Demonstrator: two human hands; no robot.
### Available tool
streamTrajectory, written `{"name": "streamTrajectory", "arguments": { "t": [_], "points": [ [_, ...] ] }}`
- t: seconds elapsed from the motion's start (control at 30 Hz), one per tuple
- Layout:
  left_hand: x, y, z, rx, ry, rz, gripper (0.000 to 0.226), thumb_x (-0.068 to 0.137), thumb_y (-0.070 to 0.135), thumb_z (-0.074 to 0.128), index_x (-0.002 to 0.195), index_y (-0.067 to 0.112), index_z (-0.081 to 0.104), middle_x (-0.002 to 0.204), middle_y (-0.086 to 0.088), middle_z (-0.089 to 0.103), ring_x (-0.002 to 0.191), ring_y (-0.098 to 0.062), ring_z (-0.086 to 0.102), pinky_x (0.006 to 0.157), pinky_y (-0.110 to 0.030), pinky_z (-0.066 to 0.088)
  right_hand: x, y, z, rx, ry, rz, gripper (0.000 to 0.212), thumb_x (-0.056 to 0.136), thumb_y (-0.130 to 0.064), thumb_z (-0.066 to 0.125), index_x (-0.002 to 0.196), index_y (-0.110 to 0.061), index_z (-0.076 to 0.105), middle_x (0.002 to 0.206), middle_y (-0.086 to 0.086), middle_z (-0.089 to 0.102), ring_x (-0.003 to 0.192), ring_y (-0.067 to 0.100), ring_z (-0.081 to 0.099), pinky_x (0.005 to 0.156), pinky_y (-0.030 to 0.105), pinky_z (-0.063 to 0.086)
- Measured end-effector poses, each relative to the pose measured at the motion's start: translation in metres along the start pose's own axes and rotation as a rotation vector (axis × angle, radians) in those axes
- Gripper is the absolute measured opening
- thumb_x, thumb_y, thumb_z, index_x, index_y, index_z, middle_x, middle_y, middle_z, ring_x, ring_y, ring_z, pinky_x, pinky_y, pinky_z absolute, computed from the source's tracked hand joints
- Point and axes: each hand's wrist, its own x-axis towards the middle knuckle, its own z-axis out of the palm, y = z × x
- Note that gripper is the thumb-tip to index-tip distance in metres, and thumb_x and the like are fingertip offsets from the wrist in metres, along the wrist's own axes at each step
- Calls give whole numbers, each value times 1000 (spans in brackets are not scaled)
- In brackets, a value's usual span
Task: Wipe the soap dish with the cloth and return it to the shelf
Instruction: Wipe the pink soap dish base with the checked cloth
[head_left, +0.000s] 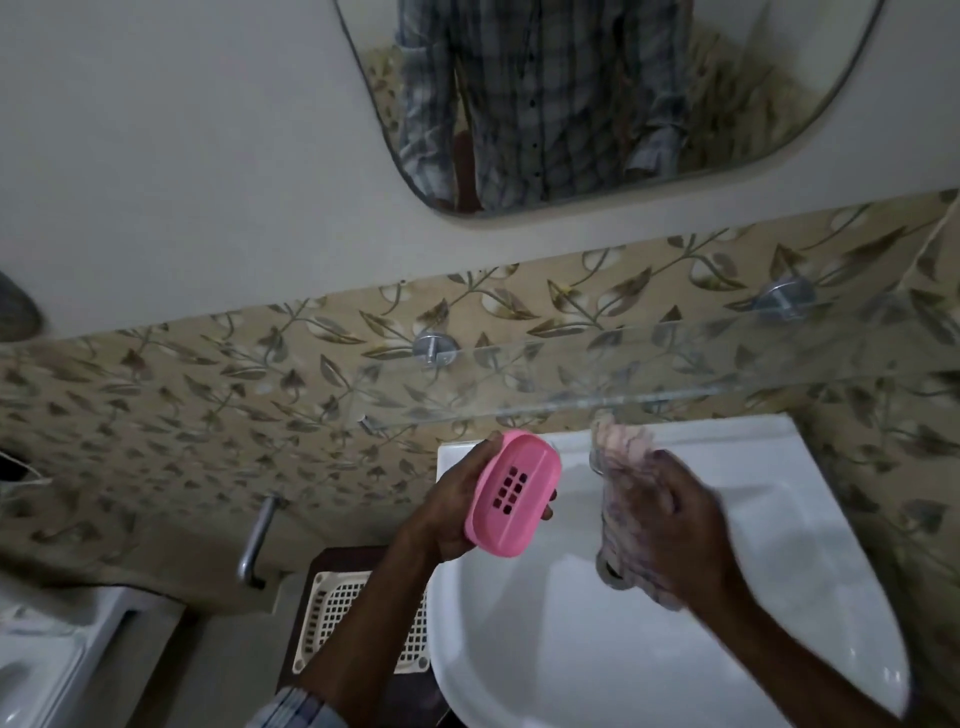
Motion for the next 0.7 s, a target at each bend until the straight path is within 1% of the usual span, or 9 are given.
{"name": "streamTrajectory", "arguments": {
  "t": [0.07,0.13,0.17,0.23,0.33,0.4,0.5,0.53,0.7],
  "points": [
    [7,-1,11,23,33,0,75,85,63,58,131,4,64,123,-29,65,101,-38,68,101,-48,49,-20,-15,24,-47,-77,-175,16,91,-21,58,104,-19,67,103,-14,66,99,-1,61,85,9,44],
    [16,-1,23,5,-68,-8,77,81,67,63,116,-1,72,108,-22,76,97,-30,74,92,-39,59,-42,-16,56,-93,-137,-244,38,85,-2,56,118,-19,67,123,-14,62,118,2,55,100,11,40],
    [18,-2,27,-19,-98,-3,69,85,63,60,112,1,73,101,-17,79,95,-26,76,84,-33,61,-49,-11,69,-99,-146,-260,44,84,5,52,121,-14,66,129,-9,60,123,6,54,103,16,41],
    [24,-3,24,-11,35,-34,55,85,54,62,110,6,74,99,-18,78,91,-28,77,75,-32,62,-53,5,76,-167,-180,-389,35,93,-2,45,121,-9,66,128,-1,59,118,14,58,97,29,50],
    [21,-10,17,-2,135,-101,44,99,46,49,124,17,70,117,-28,71,106,-37,71,93,-45,58,-28,33,49,-443,-462,-854,29,102,-14,37,116,-12,62,118,4,60,110,22,57,96,34,47],
    [19,-15,14,-2,153,-191,47,98,46,48,122,13,71,122,-28,69,109,-40,67,99,-49,53,-1,43,33,-594,-606,-995,27,100,-11,39,114,-12,63,117,6,64,112,27,57,94,39,47],
    [18,-19,6,-84,54,-219,54,96,46,45,124,5,66,105,-30,71,85,-43,71,76,-47,59,36,43,22,-711,-592,-1020,19,94,-8,55,106,-13,69,115,6,68,106,27,63,79,37,51],
    [17,-16,6,-107,45,-205,54,96,46,46,125,5,66,105,-29,71,84,-42,70,76,-47,59,43,39,23,-726,-583,-1023,20,90,-5,59,105,-14,70,116,5,68,106,27,64,78,37,51],
    [19,-11,15,-198,196,-64,46,101,40,44,130,11,65,130,-27,65,113,-38,65,101,-49,49,22,30,39,-574,-461,-950,17,80,0,62,90,-9,72,92,9,70,89,28,64,90,44,50]
  ]
}}
